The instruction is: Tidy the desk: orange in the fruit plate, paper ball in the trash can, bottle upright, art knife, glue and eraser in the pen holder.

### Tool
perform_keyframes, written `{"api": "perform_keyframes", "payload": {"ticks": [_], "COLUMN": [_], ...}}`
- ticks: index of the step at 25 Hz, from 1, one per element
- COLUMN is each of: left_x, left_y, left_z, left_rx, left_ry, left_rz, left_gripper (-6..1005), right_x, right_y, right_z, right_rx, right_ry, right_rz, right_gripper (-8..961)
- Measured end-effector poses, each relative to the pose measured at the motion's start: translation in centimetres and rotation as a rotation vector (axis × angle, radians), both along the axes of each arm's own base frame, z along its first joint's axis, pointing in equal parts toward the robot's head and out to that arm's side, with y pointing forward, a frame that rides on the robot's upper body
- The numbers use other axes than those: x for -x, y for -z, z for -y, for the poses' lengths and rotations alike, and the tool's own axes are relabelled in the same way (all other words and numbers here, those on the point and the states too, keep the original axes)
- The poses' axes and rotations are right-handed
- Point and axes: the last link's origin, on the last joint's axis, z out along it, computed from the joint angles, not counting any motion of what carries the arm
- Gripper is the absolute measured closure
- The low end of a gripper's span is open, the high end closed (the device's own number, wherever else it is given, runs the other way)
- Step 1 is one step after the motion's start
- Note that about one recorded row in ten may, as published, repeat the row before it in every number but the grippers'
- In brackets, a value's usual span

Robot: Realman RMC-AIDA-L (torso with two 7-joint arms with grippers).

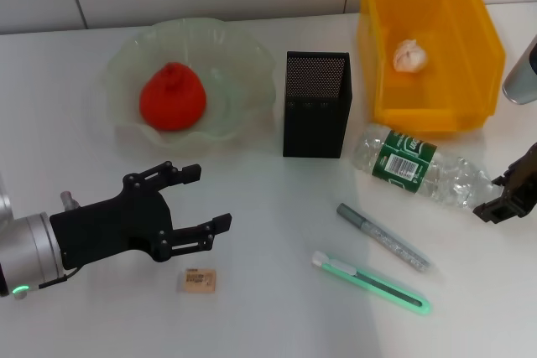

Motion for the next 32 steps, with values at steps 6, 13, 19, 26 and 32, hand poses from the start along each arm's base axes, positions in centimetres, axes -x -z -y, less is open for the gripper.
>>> {"api": "perform_keyframes", "payload": {"ticks": [6, 13, 19, 26, 32], "left_x": [0.1, 0.1, 0.1, 0.1, 0.0], "left_y": [0.0, 0.0, 0.0, -0.1, -0.1], "left_z": [0.1, 0.1, 0.1, 0.0, 0.0], "left_rx": [0.001, 0.001, 0.000, -0.004, -0.009], "left_ry": [-0.004, -0.004, -0.005, -0.004, -0.006], "left_rz": [0.001, 0.001, 0.002, 0.004, 0.007], "left_gripper": [138, 138, 138, 138, 138], "right_x": [-0.1, 0.1, 1.2, 3.8, 5.3], "right_y": [0.1, -0.3, -1.1, -2.9, -3.7], "right_z": [0.0, 0.2, 0.9, 1.4, 1.5], "right_rx": [0.000, 0.004, 0.019, 0.005, -0.005], "right_ry": [0.002, -0.014, -0.085, -0.159, -0.206], "right_rz": [0.001, 0.010, 0.041, 0.030, 0.033], "right_gripper": [449, 508, 508, 508, 508]}}
